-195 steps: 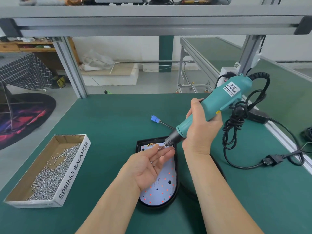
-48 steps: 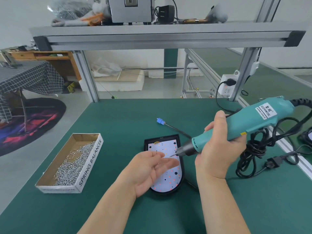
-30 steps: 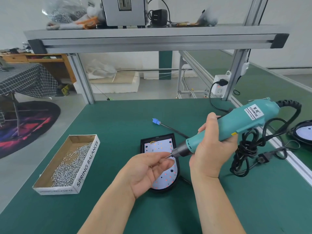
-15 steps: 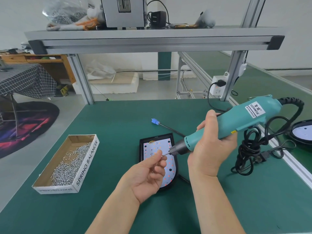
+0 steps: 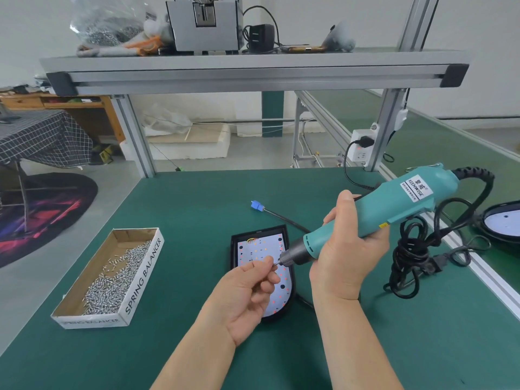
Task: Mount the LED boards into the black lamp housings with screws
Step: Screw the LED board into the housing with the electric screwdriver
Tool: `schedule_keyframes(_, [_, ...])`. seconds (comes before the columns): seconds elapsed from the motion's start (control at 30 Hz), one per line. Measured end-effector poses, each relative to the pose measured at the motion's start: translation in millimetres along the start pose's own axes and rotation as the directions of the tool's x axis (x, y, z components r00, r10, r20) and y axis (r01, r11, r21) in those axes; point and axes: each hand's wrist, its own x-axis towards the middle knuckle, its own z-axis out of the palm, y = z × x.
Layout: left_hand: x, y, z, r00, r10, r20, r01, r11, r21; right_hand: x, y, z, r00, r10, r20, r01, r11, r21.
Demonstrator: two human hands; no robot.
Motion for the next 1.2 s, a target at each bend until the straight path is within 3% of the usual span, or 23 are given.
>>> schedule_keyframes(0.1, [1,-4,0,0.993,0.116,0.038,-0.118,0.99,0.081,3,1,1,0.999,0.035,-0.035,-0.034,0.999,0.025])
schedule_keyframes(0.23, [1,-8,1,0.985,0.155,0.072,-0.162,0.981,0.107,6,2,1,0.998,0.029,-0.052,-0.027,0.999,0.035])
schedule_keyframes(0.3, [1,-2,-2,0.98,0.187,0.064,-0.197,0.951,0.237,8,2,0,0.998,0.028,-0.051,-0.026,0.999,0.039])
schedule_keyframes(0.37, [7,10,-13,0.946,0.32,-0.052,-0.257,0.836,0.484,10,2,0,0.999,0.014,-0.042,-0.013,0.999,0.033])
schedule_keyframes(0.4, [12,17,-22,0.892,0.429,-0.139,-0.261,0.742,0.617,11,2,0,0.999,0.005,-0.033,-0.004,1.0,0.024])
schedule_keyframes(0.47, [23,30,-43,0.766,0.59,-0.257,-0.13,0.534,0.836,10,5,-1,1.0,-0.009,-0.004,0.009,1.0,0.007])
schedule_keyframes(0.6, [38,30,-50,0.863,0.433,-0.26,0.136,0.298,0.945,3,17,-2,0.99,-0.062,0.129,0.075,0.993,-0.095])
schedule_keyframes(0.7, [47,25,-37,0.869,0.42,-0.262,0.235,0.116,0.965,-4,28,-5,0.969,-0.061,0.24,0.104,0.98,-0.171])
schedule_keyframes(0.9, [57,20,-27,0.915,0.315,-0.251,0.144,0.327,0.934,-9,47,-13,0.955,-0.061,0.291,0.142,0.954,-0.264])
schedule_keyframes(1.2, [58,21,-26,0.939,0.266,-0.22,0.109,0.376,0.92,-9,53,-13,0.934,-0.098,0.343,0.204,0.936,-0.288])
